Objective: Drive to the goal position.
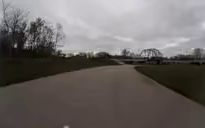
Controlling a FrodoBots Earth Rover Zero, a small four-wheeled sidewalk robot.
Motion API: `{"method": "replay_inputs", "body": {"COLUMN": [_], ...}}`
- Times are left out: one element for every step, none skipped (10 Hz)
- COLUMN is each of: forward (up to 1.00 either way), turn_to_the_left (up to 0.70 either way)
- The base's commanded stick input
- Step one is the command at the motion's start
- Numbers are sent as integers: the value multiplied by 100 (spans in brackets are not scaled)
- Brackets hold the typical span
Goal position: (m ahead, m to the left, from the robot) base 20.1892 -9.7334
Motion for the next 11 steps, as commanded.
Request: {"method": "replay_inputs", "body": {"forward": [100,100,100,100,100,100,100,100,100,100,100], "turn_to_the_left": [0,0,0,0,-29,-34,-40,-40,-40,-40,-40]}}
